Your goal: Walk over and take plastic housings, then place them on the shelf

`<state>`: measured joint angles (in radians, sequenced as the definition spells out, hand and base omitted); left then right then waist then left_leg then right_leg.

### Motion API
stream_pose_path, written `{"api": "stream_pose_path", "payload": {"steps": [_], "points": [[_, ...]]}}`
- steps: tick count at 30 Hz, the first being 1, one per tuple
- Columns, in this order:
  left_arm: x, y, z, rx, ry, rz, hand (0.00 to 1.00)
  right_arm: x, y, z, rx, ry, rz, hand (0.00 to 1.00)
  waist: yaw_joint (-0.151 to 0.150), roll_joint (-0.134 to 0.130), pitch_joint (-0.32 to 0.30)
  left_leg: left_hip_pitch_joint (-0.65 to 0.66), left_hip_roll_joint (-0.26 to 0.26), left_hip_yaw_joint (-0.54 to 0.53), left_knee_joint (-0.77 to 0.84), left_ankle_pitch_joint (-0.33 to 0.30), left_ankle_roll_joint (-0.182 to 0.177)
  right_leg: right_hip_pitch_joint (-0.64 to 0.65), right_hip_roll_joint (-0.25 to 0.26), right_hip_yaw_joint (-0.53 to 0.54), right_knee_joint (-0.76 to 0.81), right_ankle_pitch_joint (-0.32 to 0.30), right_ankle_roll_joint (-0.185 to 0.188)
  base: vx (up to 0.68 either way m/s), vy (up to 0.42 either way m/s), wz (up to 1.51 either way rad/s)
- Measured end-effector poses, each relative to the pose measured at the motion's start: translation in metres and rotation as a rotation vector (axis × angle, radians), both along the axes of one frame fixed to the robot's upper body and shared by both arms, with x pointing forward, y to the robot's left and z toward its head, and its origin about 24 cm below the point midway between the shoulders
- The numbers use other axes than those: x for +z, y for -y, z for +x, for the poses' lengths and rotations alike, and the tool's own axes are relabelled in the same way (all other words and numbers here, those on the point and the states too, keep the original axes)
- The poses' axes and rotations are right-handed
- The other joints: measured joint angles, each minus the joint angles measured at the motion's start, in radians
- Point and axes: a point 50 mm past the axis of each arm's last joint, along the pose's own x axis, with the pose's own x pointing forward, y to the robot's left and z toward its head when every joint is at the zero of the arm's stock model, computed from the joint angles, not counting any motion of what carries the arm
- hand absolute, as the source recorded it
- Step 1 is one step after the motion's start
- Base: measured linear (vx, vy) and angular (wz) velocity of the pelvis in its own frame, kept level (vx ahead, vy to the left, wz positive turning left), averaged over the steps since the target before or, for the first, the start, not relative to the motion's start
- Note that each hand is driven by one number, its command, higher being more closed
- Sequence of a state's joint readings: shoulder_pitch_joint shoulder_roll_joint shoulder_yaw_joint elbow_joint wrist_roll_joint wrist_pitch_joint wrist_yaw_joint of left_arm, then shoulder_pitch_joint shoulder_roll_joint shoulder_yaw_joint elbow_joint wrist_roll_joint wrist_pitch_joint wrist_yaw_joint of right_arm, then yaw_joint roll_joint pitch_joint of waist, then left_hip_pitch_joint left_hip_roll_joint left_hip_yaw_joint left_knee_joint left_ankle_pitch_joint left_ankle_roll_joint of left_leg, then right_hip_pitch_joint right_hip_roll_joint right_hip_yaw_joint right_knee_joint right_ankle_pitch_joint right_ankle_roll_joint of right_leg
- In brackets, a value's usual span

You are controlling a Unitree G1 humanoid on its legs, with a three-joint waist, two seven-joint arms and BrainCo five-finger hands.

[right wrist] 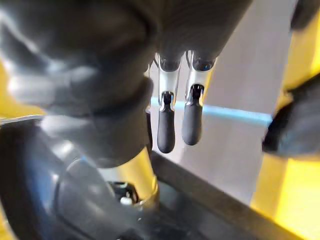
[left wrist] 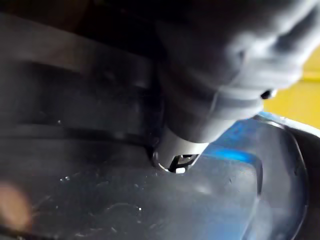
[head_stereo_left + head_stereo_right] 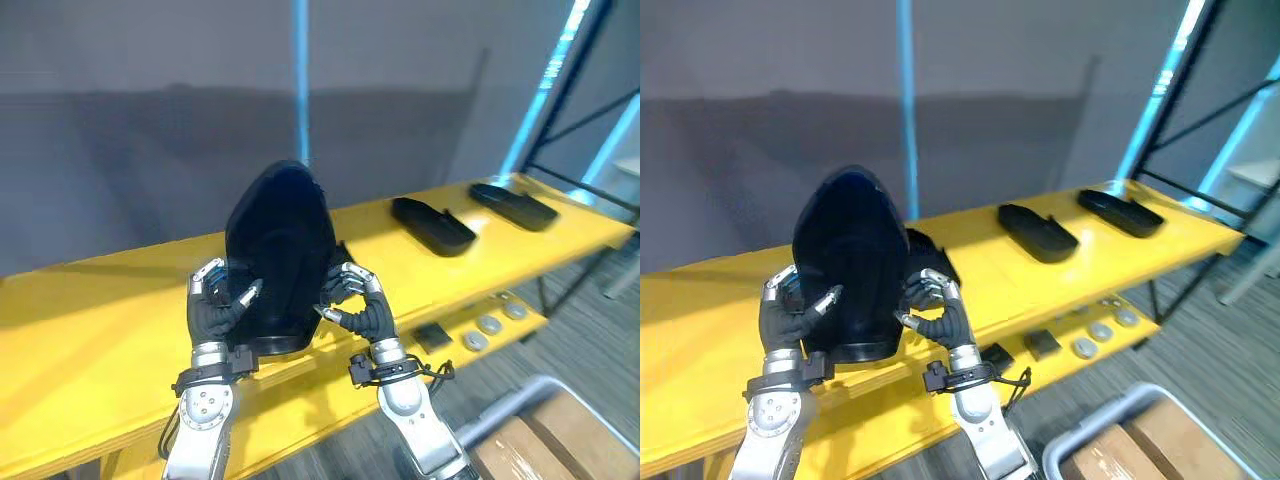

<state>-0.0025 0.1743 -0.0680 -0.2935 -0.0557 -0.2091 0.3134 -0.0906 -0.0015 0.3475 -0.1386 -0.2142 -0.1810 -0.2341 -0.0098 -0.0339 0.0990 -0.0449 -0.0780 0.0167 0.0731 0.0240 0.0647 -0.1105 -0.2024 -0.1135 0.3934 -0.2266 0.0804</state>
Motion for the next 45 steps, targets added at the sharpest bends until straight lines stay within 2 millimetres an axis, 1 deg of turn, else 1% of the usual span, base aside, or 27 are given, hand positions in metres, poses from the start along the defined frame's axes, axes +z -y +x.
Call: {"api": "stream_pose_path", "payload": {"steps": [1,2,3,6,9,11,13,14,15,17,19,20,21,22,23,24,25,26,27,28,29,31,32,34,37,43,45], "points": [[-0.001,0.001,-0.001,-0.003,-0.005,0.0,1.0,-0.004,0.004,-0.002,-0.016,-0.016,0.002,0.0,0.001,-0.002,-0.001,0.003,-0.008,-0.016,0.0,-0.001,-0.003,0.002,0.0,0.008,-0.037,0.017,-0.007,0.17,-0.182,1.04],[-0.004,-0.001,-0.004,0.003,-0.018,-0.003,1.0,-0.011,0.009,-0.004,-0.039,-0.051,0.008,0.0,0.003,-0.014,0.0,0.013,-0.027,-0.032,0.001,-0.009,-0.013,0.009,-0.004,0.023,-0.094,0.113,-0.006,0.19,-0.231,0.57],[-0.01,-0.004,-0.009,0.021,-0.04,-0.016,1.0,-0.017,0.015,-0.006,-0.056,-0.078,0.004,0.0,0.003,-0.001,-0.002,0.012,-0.016,-0.037,0.008,-0.023,-0.034,0.033,0.004,0.014,-0.126,0.119,0.022,0.16,-0.191,0.31],[-0.011,-0.008,-0.021,0.024,-0.043,-0.029,1.0,-0.024,0.026,-0.007,-0.081,-0.109,0.002,0.0,0.022,0.004,-0.004,-0.006,0.051,-0.022,0.019,-0.047,-0.068,0.086,0.077,0.008,-0.287,0.196,-0.007,0.16,-0.14,-0.2],[-0.016,-0.006,-0.023,0.027,-0.057,-0.084,1.0,-0.029,0.037,-0.009,-0.111,-0.135,0.013,0.0,0.016,0.007,-0.001,-0.015,0.063,-0.036,0.022,-0.055,-0.08,0.115,0.092,-0.019,-0.333,0.209,-0.011,0.12,-0.095,0.17],[-0.015,-0.004,-0.023,0.022,-0.052,-0.133,1.0,-0.033,0.045,-0.011,-0.136,-0.155,0.015,0.0,0.002,0.014,0.002,-0.06,0.076,-0.03,0.04,-0.082,-0.094,0.117,0.091,-0.089,-0.339,0.209,-0.012,0.07,-0.059,0.85],[-0.018,-0.002,-0.02,0.014,-0.061,-0.171,1.0,-0.038,0.055,-0.015,-0.178,-0.178,0.014,0.0,-0.031,0.024,0.011,-0.1,0.179,0.214,0.098,-0.112,-0.109,0.139,0.076,-0.196,-0.335,0.208,-0.014,0.07,-0.053,1.47],[-0.02,-0.001,-0.018,0.013,-0.069,-0.198,1.0,-0.041,0.06,-0.016,-0.198,-0.191,0.009,0.0,-0.035,0.04,0.02,-0.096,0.226,0.306,0.121,-0.102,-0.098,0.163,0.074,-0.228,-0.331,0.201,-0.017,0.13,0.104,1.43],[-0.023,-0.003,-0.018,0.022,-0.08,-0.222,1.0,-0.046,0.063,-0.02,-0.208,-0.214,0.0,0.0,-0.027,0.046,0.025,-0.083,0.227,0.336,0.145,-0.076,-0.091,0.178,0.051,-0.256,-0.299,0.179,-0.008,0.1,0.174,0.82],[-0.023,-0.01,-0.019,0.047,-0.08,-0.225,1.0,-0.047,0.063,-0.023,-0.205,-0.218,0.002,0.0,-0.027,0.047,0.025,-0.097,0.202,0.303,0.17,-0.076,-0.091,0.178,0.024,-0.259,-0.268,0.165,-0.016,0.06,0.194,0.62],[-0.019,-0.019,-0.016,0.081,-0.058,-0.21,1.0,-0.041,0.061,-0.024,-0.206,-0.193,0.028,0.0,-0.036,0.033,0.027,-0.162,0.17,0.253,0.241,-0.095,-0.101,0.179,-0.019,-0.256,-0.273,0.16,-0.009,0.02,0.223,0.67],[-0.016,-0.025,-0.013,0.099,-0.043,-0.199,1.0,-0.036,0.06,-0.022,-0.202,-0.174,0.043,0.0,-0.027,0.038,0.033,-0.228,0.194,0.22,0.356,-0.133,-0.106,0.18,-0.025,-0.254,-0.29,0.16,-0.004,0.02,0.194,0.14],[-0.018,-0.031,-0.014,0.128,-0.054,-0.192,1.0,-0.035,0.059,-0.02,-0.193,-0.169,0.046,0.0,-0.019,0.051,0.032,-0.24,0.247,0.163,0.382,-0.141,-0.121,0.187,-0.014,-0.25,-0.3,0.162,0.002,0.02,0.159,-0.05],[-0.02,-0.033,-0.014,0.138,-0.063,-0.19,1.0,-0.035,0.059,-0.021,-0.191,-0.17,0.046,0.0,-0.021,0.055,0.031,-0.234,0.258,0.122,0.374,-0.156,-0.144,0.197,-0.012,-0.247,-0.308,0.167,0.011,0.03,0.254,-0.22],[-0.02,-0.035,-0.013,0.147,-0.06,-0.187,1.0,-0.037,0.057,-0.022,-0.183,-0.183,0.053,0.0,-0.02,0.042,0.032,-0.228,0.24,0.099,0.391,-0.206,-0.144,0.213,-0.029,-0.241,-0.322,0.183,0.037,0.0,0.36,-0.15],[-0.019,-0.036,-0.012,0.145,-0.059,-0.166,1.0,-0.038,0.053,-0.023,-0.167,-0.193,0.074,0.0,-0.024,0.026,0.03,-0.238,0.221,0.118,0.431,-0.24,-0.13,0.212,-0.055,-0.235,-0.321,0.185,0.04,-0.01,0.391,-0.22],[-0.018,-0.037,-0.012,0.14,-0.06,-0.155,1.0,-0.038,0.05,-0.024,-0.156,-0.194,0.08,0.0,-0.022,0.021,0.03,-0.241,0.213,0.131,0.455,-0.26,-0.122,0.211,-0.07,-0.23,-0.32,0.185,0.04,-0.03,0.412,-0.37],[-0.018,-0.037,-0.012,0.125,-0.064,-0.154,1.0,-0.039,0.046,-0.024,-0.133,-0.198,0.078,0.0,-0.021,0.022,0.03,-0.238,0.193,0.163,0.482,-0.288,-0.097,0.203,-0.102,-0.21,-0.309,0.186,0.041,-0.03,0.436,-0.6],[-0.018,-0.038,-0.012,0.122,-0.063,-0.151,1.0,-0.041,0.039,-0.025,-0.095,-0.209,0.073,0.0,-0.016,0.021,0.026,-0.229,0.171,0.21,0.474,-0.297,-0.076,0.159,-0.143,-0.169,-0.273,0.19,0.038,-0.03,0.436,-0.71],[-0.017,-0.039,-0.012,0.119,-0.061,-0.145,1.0,-0.042,0.035,-0.025,-0.076,-0.214,0.069,0.0,-0.009,0.02,0.025,-0.223,0.16,0.236,0.459,-0.297,-0.066,0.131,-0.162,-0.159,-0.252,0.195,0.031,-0.04,0.4,-0.91],[-0.016,-0.04,-0.011,0.105,-0.061,-0.144,1.0,-0.043,0.028,-0.026,-0.044,-0.222,0.063,0.0,0.0,0.019,0.024,-0.209,0.142,0.287,0.412,-0.281,-0.041,0.066,-0.188,-0.165,-0.189,0.196,0.019,-0.05,0.318,-0.84],[-0.015,-0.037,-0.005,0.071,-0.058,-0.15,1.0,-0.044,0.025,-0.028,-0.031,-0.229,0.062,0.0,-0.016,0.023,0.023,-0.198,0.12,0.304,0.339,-0.246,-0.015,0.005,-0.154,-0.151,-0.122,0.172,0.052,-0.04,0.233,-0.38],[-0.015,-0.035,0.0,0.048,-0.062,-0.162,1.0,-0.046,0.026,-0.029,-0.038,-0.238,0.055,0.0,-0.027,0.024,0.024,-0.183,0.11,0.302,0.301,-0.225,-0.008,0.007,-0.114,-0.114,-0.125,0.146,0.071,0.0,0.104,0.04],[-0.02,-0.027,0.011,0.001,-0.089,-0.192,1.0,-0.053,0.028,-0.034,-0.048,-0.267,0.048,0.0,-0.045,0.026,0.024,-0.137,0.099,0.3,0.235,-0.188,0.006,0.027,-0.043,-0.084,-0.138,0.116,0.062,0.05,0.049,0.05],[-0.022,-0.025,0.018,-0.032,-0.105,-0.227,1.0,-0.062,0.032,-0.042,-0.068,-0.312,0.046,0.0,-0.076,0.024,0.011,-0.124,0.077,0.292,0.201,-0.167,0.005,0.068,-0.027,-0.087,-0.222,0.123,0.052,0.07,-0.022,0.13],[-0.024,-0.03,0.026,-0.048,-0.119,-0.32,1.0,-0.073,0.048,-0.053,-0.114,-0.359,0.008,0.0,-0.076,0.025,0.01,-0.11,0.095,0.286,0.124,-0.114,-0.026,0.081,0.014,-0.088,-0.281,0.152,0.021,0.02,-0.116,0.0],[-0.026,-0.034,0.035,-0.056,-0.14,-0.358,1.0,-0.075,0.052,-0.056,-0.13,-0.373,0.003,0.0,-0.087,0.026,0.009,-0.094,0.105,0.285,0.088,-0.089,-0.037,0.081,0.027,-0.086,-0.285,0.157,0.013,-0.02,-0.107,-0.04]]}}
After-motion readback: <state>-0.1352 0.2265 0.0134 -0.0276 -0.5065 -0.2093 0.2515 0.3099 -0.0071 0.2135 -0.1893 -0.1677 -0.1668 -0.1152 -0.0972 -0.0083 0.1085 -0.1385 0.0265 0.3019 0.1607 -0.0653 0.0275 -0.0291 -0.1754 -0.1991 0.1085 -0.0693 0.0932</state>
